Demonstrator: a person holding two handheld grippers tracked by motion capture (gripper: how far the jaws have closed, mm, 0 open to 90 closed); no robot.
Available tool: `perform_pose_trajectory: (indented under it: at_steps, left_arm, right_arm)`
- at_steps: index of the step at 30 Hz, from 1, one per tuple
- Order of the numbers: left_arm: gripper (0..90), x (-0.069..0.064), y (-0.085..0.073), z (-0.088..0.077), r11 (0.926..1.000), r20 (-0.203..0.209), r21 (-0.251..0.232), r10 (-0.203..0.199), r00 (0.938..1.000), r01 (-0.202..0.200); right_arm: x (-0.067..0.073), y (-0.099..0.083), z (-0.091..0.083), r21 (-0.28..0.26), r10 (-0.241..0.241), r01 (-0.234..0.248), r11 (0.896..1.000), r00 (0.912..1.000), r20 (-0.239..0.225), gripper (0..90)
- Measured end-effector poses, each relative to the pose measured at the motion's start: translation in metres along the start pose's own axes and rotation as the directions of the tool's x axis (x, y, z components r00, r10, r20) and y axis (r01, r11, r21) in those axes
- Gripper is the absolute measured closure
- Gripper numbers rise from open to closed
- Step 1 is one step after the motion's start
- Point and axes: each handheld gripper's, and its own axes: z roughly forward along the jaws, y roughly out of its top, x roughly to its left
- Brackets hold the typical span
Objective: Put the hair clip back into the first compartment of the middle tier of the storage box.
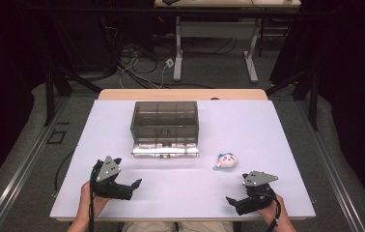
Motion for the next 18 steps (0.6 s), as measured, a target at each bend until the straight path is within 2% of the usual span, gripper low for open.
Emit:
perform_pose_trajectory:
  at_steps: [4, 9, 10, 12, 16, 18]
  left_arm:
    - [0.2, 0.001, -0.001, 0.000, 1.0000, -0.001, 0.001, -0.005, 1.0000, 0.005]
    - [0.1, 0.004, -0.002, 0.001, 0.9999, -0.002, 0.000, -0.010, 0.9999, 0.010]
    - [0.1, 0.004, -0.003, 0.001, 0.9999, -0.002, 0.002, -0.010, 0.9999, 0.010]
    - [0.1, 0.004, -0.003, 0.001, 0.9999, -0.004, 0.001, -0.011, 0.9999, 0.011]
    - [0.1, 0.005, -0.002, 0.001, 1.0000, -0.003, 0.006, -0.003, 1.0000, 0.003]
    - [0.1, 0.004, -0.003, 0.002, 0.9999, 0.000, 0.006, -0.011, 0.9999, 0.011]
  right_arm:
    - [-0.001, 0.001, 0.000, -0.003, -0.006, 0.006, 1.000, 1.0000, -0.001, 0.0]
    - [-0.001, 0.005, 0.000, -0.010, 0.011, -0.011, 1.000, 0.9999, 0.007, 0.0]
    - [-0.002, 0.006, 0.002, -0.024, 0.027, -0.027, 0.999, 0.9996, 0.010, 0.0]
    - [-0.003, 0.009, 0.003, -0.027, 0.024, -0.023, 0.999, 0.9996, 0.014, 0.0]
    - [-0.008, 0.017, 0.005, -0.027, 0.048, -0.047, 0.999, 0.9985, 0.027, 0.0]
    - [-0.009, 0.019, 0.007, -0.035, 0.067, -0.065, 0.997, 0.9972, 0.035, 0.0]
